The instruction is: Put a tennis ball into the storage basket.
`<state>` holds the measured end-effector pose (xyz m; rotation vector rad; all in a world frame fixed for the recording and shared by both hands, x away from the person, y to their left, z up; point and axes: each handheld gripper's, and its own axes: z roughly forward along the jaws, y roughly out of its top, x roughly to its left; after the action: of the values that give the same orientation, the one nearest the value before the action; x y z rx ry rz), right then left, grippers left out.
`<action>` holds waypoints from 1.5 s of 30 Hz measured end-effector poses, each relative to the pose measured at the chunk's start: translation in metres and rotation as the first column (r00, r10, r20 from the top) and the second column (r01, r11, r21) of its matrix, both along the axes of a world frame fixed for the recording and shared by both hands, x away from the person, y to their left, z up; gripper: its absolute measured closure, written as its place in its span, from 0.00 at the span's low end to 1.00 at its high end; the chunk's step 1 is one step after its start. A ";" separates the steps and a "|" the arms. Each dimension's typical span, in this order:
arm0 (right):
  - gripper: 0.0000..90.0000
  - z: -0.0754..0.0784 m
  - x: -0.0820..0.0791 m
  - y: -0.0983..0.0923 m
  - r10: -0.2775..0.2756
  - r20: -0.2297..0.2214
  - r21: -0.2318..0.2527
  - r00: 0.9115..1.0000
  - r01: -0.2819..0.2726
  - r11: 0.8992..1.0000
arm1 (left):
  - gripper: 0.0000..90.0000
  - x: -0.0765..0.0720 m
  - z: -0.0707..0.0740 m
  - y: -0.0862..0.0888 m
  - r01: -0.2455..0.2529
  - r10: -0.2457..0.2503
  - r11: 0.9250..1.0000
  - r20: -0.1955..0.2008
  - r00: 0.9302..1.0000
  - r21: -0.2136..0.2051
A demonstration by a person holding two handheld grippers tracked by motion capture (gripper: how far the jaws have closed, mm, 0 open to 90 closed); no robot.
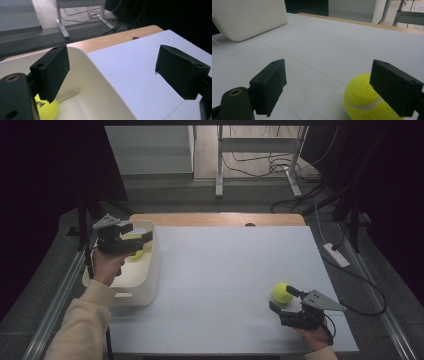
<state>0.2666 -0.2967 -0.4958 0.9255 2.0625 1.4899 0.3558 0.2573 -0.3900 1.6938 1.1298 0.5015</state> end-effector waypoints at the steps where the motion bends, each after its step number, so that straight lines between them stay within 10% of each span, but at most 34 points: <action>1: 0.15 0.000 0.000 0.000 -0.001 -0.001 -0.002 1.000 0.001 1.000 | 0.14 0.000 0.000 -0.002 0.009 -0.009 1.000 0.002 1.000 0.003; 27: 0.15 -0.001 -0.001 0.000 0.007 0.005 -0.011 1.000 -0.007 1.000 | 0.14 -0.010 0.008 -0.045 0.153 -0.154 0.987 0.019 0.988 0.049; 45: 0.15 0.000 -0.002 -0.002 0.002 0.008 -0.011 1.000 -0.002 1.000 | 0.14 -0.011 0.009 -0.077 0.256 -0.257 0.966 0.012 0.966 0.039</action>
<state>0.2642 -0.2983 -0.4961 0.9114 2.0644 1.4798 0.3446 0.1803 -0.3806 1.8324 0.8760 0.3738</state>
